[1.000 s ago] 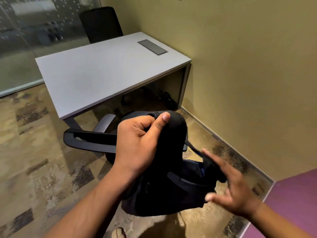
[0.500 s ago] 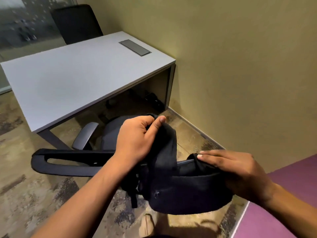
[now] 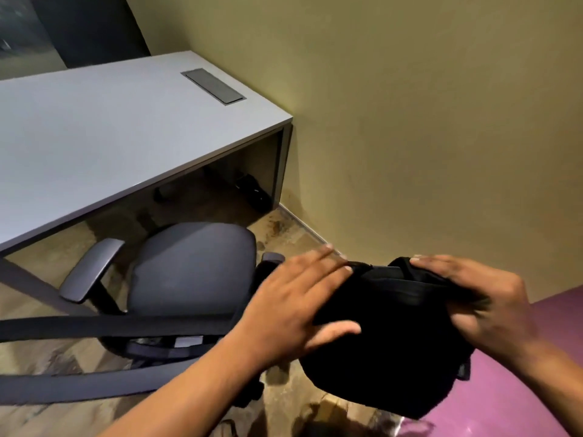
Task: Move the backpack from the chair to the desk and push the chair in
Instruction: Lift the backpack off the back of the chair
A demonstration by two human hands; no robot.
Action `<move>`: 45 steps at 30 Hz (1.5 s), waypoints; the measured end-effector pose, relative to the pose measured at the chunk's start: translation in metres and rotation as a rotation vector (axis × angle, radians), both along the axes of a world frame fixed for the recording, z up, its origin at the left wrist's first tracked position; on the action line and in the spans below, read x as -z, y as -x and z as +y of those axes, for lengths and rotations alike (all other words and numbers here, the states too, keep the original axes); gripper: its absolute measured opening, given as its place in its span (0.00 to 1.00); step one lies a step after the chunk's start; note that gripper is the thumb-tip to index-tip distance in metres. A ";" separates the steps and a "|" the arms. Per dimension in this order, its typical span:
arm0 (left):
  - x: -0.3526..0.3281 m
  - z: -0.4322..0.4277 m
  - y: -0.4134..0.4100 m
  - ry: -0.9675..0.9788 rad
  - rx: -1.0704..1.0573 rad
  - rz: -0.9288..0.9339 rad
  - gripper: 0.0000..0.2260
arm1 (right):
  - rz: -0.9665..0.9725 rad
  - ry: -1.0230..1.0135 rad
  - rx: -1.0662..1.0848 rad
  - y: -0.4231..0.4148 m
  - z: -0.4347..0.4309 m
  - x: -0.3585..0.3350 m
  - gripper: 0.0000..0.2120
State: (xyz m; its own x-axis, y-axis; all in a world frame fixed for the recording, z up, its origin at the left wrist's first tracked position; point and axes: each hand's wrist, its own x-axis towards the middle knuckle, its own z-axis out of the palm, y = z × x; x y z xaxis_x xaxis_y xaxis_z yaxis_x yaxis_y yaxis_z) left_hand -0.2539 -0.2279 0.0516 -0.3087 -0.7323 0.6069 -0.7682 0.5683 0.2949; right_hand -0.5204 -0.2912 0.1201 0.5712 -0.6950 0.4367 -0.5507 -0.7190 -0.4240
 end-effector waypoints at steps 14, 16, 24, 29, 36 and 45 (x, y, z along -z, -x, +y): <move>0.017 -0.169 0.096 -0.165 -0.319 0.245 0.23 | -0.102 0.052 -0.313 0.067 -0.158 0.007 0.32; 0.017 -0.184 0.097 -0.129 -0.349 0.250 0.23 | -0.107 0.089 -0.343 0.070 -0.178 0.007 0.30; 0.023 -0.238 0.073 -0.278 -0.347 0.339 0.34 | -0.157 0.198 -0.415 0.052 -0.254 -0.001 0.21; 0.018 -0.276 0.055 -0.229 -0.468 0.391 0.26 | -0.094 0.236 -0.472 0.036 -0.302 -0.006 0.20; 0.001 -0.359 0.007 -0.256 -0.537 0.446 0.29 | -0.068 0.246 -0.458 0.000 -0.375 -0.012 0.16; 0.010 -0.437 -0.056 -0.451 -0.308 0.358 0.23 | -0.078 0.270 -0.479 -0.068 -0.465 -0.028 0.18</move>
State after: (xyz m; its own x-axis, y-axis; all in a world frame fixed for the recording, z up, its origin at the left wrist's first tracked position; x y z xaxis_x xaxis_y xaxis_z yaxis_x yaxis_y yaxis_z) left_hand -0.1979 -0.6645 0.0416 0.1197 -0.9618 0.2462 -0.6861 0.0991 0.7207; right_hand -0.4525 -0.7566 0.1483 0.7548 -0.2231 0.6169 -0.1103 -0.9702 -0.2160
